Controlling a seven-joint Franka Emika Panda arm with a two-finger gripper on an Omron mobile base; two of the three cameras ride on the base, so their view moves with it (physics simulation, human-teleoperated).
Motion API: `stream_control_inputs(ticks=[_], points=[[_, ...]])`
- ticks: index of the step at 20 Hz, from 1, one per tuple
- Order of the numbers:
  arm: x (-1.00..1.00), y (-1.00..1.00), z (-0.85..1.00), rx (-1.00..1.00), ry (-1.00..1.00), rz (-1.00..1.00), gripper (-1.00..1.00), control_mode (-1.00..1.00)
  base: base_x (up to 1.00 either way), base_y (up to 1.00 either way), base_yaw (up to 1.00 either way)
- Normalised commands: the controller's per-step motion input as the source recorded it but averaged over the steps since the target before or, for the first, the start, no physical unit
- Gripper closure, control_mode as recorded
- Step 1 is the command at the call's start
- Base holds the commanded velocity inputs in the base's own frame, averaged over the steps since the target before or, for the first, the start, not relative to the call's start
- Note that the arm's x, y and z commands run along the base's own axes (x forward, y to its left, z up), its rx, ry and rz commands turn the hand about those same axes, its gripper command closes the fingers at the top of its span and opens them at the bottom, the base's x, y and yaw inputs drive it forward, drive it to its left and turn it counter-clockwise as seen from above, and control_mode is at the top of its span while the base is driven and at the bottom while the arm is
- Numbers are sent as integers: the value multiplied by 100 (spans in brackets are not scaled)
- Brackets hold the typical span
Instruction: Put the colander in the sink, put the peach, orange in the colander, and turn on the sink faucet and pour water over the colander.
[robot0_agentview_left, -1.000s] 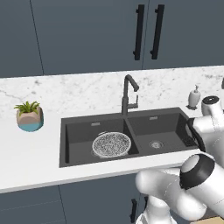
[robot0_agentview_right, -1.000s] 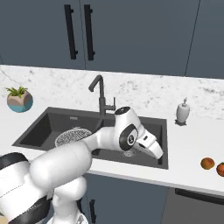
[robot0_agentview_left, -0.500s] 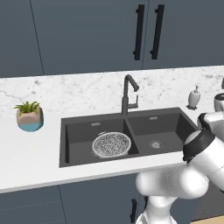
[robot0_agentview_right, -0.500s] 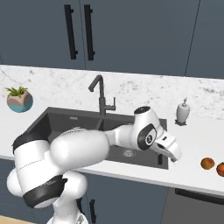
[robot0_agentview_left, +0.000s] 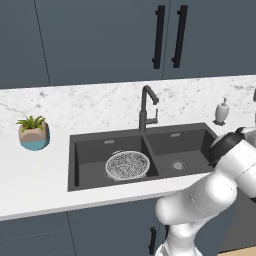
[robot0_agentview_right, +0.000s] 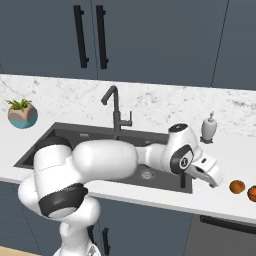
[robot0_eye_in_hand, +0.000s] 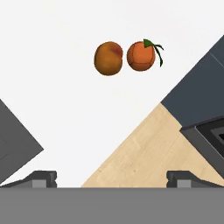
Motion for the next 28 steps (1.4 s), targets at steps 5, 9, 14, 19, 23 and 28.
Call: stream_control_inputs(ticks=[5,9,14,19,23,28], points=[[0,-33,-16,0,0,0,-100,-100,0,0,0],[5,-31,-13,0,-1,0,-100,-100,0,0,0],[30,-25,-16,13,-5,5,-100,-100,0,0,0],[31,-31,-17,16,-4,5,-100,-100,0,0,0],[13,-43,-1,11,0,0,-100,-100,0,0,0],[7,-40,1,13,0,0,-100,-100,0,0,0]])
